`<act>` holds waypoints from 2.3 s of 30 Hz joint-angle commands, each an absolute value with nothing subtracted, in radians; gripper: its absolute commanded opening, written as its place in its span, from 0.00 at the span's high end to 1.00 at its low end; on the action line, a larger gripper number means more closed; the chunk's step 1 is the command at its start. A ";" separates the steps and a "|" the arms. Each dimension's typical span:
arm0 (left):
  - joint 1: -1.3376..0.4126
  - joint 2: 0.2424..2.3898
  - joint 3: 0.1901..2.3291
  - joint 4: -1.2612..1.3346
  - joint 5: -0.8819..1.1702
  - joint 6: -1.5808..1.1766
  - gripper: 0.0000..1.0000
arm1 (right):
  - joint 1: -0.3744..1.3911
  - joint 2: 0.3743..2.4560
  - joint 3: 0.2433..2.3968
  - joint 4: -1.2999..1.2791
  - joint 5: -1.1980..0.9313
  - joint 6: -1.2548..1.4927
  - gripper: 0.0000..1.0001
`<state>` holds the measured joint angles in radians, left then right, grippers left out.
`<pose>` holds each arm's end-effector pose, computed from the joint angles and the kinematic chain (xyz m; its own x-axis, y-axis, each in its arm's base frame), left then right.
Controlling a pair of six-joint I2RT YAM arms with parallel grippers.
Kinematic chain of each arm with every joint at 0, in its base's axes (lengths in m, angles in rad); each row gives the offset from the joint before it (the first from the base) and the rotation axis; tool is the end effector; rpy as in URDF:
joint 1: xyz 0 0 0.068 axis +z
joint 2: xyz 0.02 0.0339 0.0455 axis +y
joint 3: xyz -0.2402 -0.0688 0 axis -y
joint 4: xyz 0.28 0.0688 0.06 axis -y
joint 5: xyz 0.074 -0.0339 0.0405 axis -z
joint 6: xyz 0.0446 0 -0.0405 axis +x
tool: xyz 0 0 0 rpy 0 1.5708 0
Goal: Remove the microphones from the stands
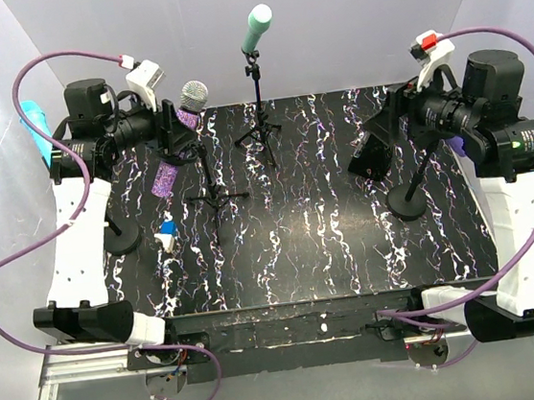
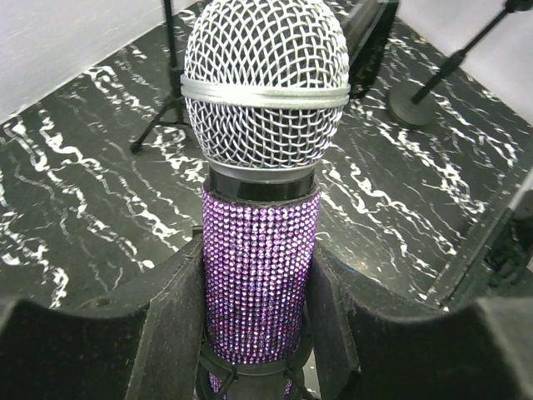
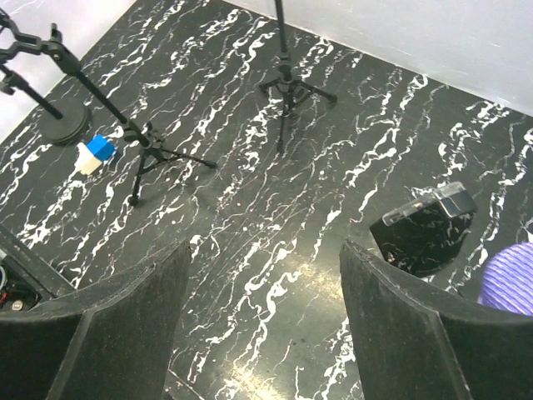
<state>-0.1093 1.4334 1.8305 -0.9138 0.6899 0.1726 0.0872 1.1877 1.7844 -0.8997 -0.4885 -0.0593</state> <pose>0.3114 -0.0627 0.4615 -0.3748 0.1744 -0.9105 0.7091 0.6866 -0.1604 0.2336 0.0414 0.5094 -0.2657 -0.0758 -0.9611 -0.5398 0.8377 0.0832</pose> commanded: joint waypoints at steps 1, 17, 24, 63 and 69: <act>-0.112 1.434 1.873 -0.927 0.857 0.183 0.96 | 0.124 1.178 1.776 -0.848 -0.528 -0.045 0.22; -0.201 1.465 1.887 -0.657 1.207 -0.072 1.00 | 0.215 1.321 1.902 -0.882 -0.571 -0.043 0.22; -0.259 1.402 1.751 -0.658 1.229 0.053 1.00 | 0.247 1.335 1.896 -0.879 -0.595 -0.078 0.22; -0.268 1.207 1.802 -1.261 0.819 0.285 0.02 | 0.529 1.489 1.855 -0.375 -0.897 0.165 0.09; -0.268 1.232 1.799 -1.218 0.793 0.307 0.02 | 0.563 1.558 1.905 -0.313 -0.960 0.215 0.09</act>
